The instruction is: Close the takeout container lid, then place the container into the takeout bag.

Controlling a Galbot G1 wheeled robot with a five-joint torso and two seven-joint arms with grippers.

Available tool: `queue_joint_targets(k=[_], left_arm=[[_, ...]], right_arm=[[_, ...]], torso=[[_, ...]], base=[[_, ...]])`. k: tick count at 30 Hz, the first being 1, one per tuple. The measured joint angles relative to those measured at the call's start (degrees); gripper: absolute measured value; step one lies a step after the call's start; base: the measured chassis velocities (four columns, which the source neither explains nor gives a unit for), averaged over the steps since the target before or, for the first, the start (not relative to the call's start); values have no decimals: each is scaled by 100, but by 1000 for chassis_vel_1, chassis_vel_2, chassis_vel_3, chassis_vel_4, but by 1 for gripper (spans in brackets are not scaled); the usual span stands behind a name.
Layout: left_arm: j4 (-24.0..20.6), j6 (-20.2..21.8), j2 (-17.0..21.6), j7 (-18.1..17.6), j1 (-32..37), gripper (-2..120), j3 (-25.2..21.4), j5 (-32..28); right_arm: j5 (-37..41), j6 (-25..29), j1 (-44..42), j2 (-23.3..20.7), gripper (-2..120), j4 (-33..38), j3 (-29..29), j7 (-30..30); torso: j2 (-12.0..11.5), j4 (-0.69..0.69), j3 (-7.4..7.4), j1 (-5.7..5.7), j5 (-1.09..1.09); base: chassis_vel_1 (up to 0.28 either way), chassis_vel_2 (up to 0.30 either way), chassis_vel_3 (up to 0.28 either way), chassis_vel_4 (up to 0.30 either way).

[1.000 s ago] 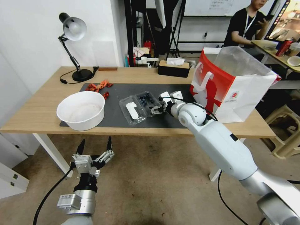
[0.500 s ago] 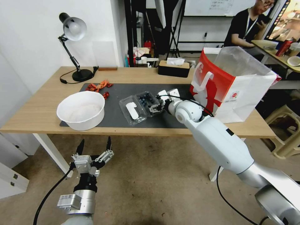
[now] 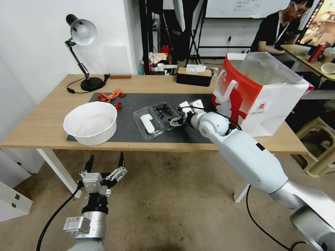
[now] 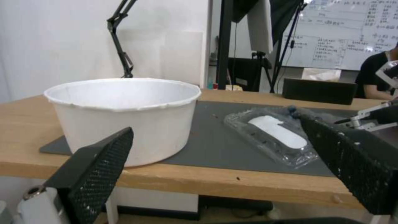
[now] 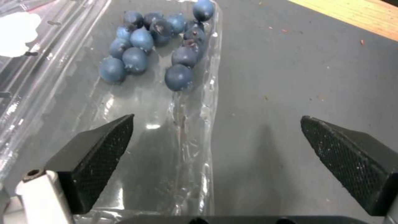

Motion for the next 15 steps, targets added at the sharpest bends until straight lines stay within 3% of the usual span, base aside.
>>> queue_joint_targets(k=[15], left_arm=[[0,-61,-14,-35,10,100,2,8]], right_arm=[[243,2,-28,-119,100,51,-38,167]], torso=[[0,-1,0,0,0]], base=[[0,0,0,0]])
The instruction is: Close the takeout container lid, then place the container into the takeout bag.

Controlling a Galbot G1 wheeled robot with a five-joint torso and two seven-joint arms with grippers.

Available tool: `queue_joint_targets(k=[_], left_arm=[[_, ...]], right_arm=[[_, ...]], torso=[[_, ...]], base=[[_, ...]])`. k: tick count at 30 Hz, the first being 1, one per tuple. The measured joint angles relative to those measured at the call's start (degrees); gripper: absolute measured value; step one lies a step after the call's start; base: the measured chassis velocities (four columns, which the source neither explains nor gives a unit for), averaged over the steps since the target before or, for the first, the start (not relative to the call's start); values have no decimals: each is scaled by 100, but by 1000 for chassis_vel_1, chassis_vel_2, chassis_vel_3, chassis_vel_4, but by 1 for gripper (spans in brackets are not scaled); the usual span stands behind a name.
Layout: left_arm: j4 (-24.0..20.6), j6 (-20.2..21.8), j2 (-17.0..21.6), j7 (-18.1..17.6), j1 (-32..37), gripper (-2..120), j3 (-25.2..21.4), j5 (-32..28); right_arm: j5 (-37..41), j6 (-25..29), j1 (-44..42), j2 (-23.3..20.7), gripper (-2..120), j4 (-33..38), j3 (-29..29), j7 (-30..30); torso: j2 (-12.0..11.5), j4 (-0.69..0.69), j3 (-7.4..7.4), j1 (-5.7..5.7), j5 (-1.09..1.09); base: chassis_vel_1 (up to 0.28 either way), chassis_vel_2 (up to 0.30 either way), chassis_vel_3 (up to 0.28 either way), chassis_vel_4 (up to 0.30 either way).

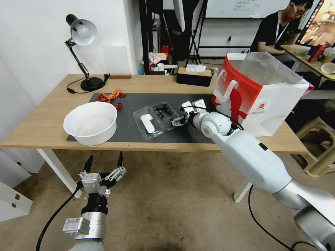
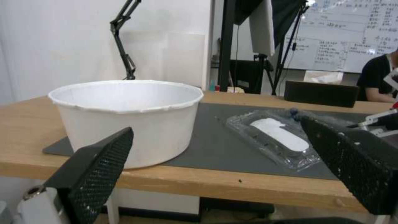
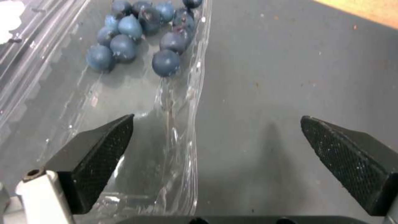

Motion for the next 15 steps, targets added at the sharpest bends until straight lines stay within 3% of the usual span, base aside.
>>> queue_joint_targets(k=[15], left_arm=[[5,-48,16,-44,-6,100,0,7]], right_arm=[[569,0,-78,-81,100,141,5,514]], torso=[[0,0,0,0,0]], base=[[0,0,0,0]])
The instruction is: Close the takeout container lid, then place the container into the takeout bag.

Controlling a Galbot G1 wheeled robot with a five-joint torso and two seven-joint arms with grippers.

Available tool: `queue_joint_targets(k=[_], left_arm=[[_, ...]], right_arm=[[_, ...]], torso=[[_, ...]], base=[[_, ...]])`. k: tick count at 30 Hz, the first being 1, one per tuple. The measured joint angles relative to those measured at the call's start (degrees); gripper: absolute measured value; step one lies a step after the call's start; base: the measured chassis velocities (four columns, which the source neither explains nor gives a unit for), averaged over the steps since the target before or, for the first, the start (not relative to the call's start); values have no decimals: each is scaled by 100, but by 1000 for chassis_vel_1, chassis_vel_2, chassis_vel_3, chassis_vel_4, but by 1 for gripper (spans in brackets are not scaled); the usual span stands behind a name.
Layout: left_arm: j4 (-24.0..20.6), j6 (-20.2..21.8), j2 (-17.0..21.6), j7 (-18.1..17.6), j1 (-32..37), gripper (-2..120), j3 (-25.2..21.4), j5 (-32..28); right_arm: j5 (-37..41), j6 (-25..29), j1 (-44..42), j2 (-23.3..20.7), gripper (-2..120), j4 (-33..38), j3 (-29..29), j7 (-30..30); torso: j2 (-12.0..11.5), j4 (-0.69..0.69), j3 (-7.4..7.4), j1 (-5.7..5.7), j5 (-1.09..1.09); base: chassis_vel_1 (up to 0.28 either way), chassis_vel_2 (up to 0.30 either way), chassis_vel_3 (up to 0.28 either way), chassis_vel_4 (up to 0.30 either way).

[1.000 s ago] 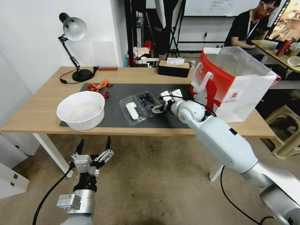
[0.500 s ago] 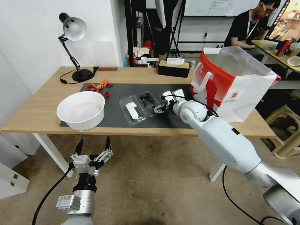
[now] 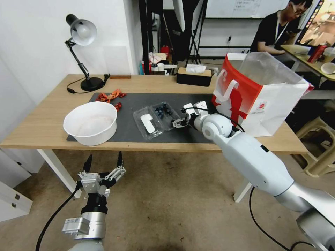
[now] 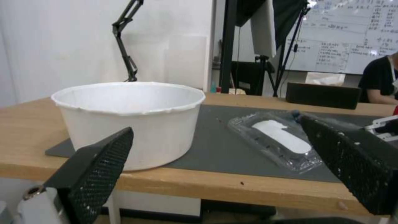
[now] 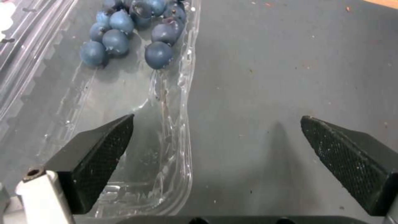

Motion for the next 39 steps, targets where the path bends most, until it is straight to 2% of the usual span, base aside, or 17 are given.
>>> queue_joint_targets(k=[27,39], left_arm=[[40,-73,68,-66,-40,100,-3,-11],[68,-74,70,-66,-57,100,29,-5]], right_arm=[[693,4,-353,-183,100,494,18,900],[850,1,-388,-201,100,610,34,1038]], torso=[[0,0,0,0,0],[0,0,0,0,0]], base=[[0,0,0,0],[0,0,0,0]])
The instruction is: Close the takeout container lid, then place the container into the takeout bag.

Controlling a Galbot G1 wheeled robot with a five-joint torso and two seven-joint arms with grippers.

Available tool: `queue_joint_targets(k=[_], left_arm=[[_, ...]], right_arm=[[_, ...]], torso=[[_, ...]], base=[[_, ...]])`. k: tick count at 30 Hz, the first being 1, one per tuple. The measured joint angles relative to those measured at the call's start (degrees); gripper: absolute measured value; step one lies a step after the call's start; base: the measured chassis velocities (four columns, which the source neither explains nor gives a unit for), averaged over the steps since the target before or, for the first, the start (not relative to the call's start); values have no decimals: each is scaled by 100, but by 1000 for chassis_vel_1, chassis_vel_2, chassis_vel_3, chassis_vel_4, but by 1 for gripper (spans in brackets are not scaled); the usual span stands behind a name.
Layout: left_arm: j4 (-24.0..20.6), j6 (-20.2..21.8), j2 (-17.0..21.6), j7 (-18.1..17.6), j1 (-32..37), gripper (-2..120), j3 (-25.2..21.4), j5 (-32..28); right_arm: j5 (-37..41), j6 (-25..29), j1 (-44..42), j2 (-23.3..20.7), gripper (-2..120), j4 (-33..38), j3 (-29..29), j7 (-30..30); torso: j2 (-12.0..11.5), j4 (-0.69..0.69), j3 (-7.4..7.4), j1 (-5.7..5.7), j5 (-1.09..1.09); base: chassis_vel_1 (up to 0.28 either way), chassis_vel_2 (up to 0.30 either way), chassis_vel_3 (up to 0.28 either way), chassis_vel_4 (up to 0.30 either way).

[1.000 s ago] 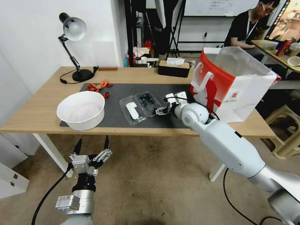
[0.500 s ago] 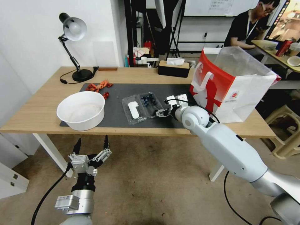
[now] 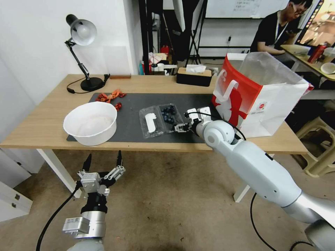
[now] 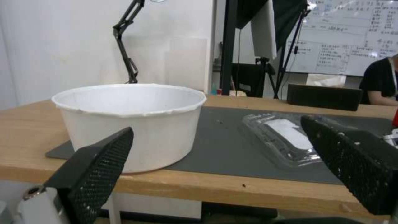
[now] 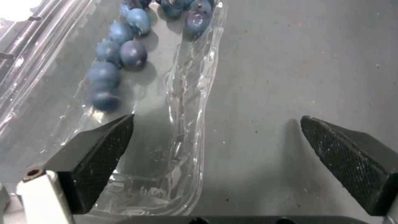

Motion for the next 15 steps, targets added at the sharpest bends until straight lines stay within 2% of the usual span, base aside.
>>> queue_joint_targets(k=[15], left_arm=[[-17,-17,14,-12,1,100,-23,3]], right_arm=[[269,-1,3,27,100,139,-24,246]], torso=[[-1,0,0,1,0]], base=[[0,0,0,0]])
